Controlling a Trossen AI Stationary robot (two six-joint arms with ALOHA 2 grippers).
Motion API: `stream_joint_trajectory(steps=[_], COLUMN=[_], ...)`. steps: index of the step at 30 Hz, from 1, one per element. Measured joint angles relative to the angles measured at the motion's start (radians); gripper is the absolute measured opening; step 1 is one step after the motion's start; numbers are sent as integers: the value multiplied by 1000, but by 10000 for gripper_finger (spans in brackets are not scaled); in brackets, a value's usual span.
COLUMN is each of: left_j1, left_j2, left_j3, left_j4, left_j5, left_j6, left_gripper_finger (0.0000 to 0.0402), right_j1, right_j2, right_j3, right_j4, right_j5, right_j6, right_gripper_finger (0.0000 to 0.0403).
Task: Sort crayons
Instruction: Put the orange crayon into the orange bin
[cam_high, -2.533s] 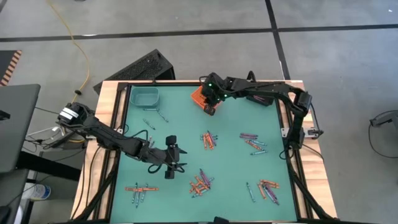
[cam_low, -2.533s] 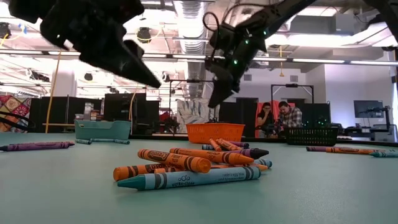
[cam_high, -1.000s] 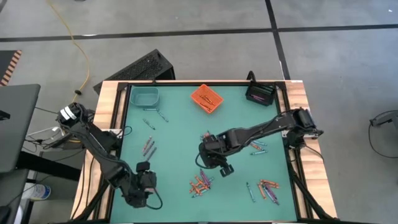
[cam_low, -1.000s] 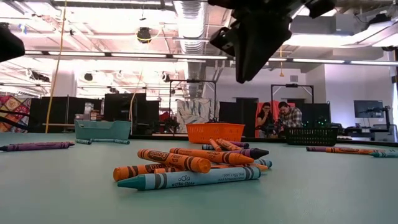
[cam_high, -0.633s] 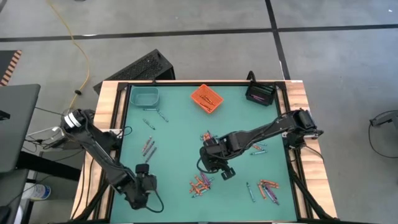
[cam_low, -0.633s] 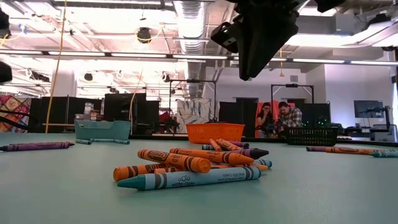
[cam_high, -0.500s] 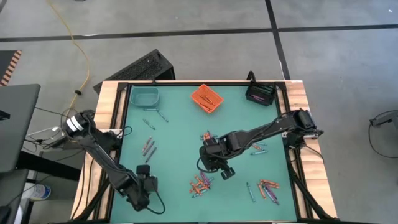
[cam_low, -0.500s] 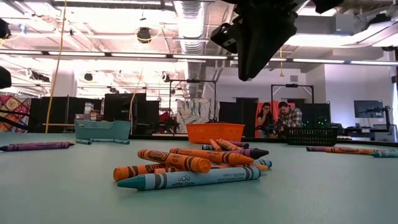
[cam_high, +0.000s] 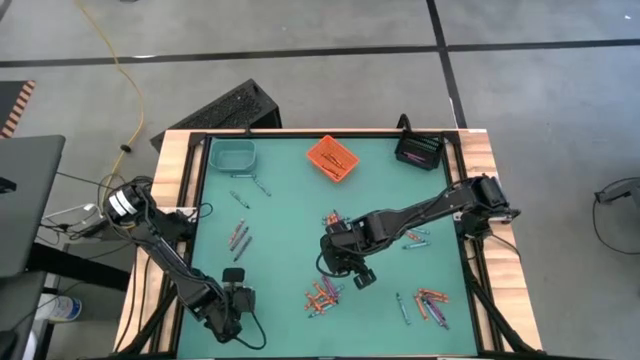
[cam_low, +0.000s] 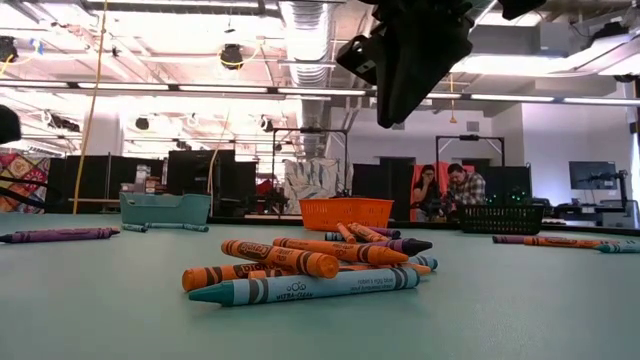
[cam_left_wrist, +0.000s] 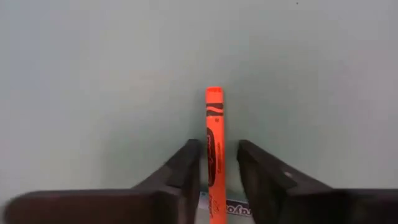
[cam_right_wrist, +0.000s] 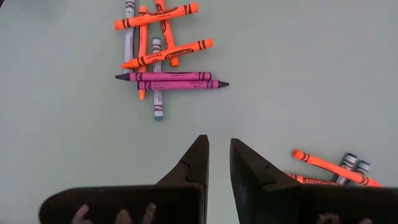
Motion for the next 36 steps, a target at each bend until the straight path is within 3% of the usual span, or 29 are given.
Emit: stream_joint_trajectory(steps=[3,5,13,26,36], left_j1=[8,15,61,221,408], left_j2=[1,1,2,-91,-198], left_j3=[-1,-1,-2,41,42], left_j4=[17,25,72,64,72], left_j5=[-5,-5,-42,-304,-297], left_j6=[36,56,142,522,786], left_gripper_finger=[22,11,12,12,11], right_j1=[0,0,1,-3,-3], right_j2=[0,0,0,-1,-1], right_j3=[0,0,0,-44,-217], right_j4=[-4,-13,-101,-144,15], right_j5=[0,0,29,164,191], right_j6=[0,0,22,70,162], right_gripper_finger=[57,57,57,57,57])
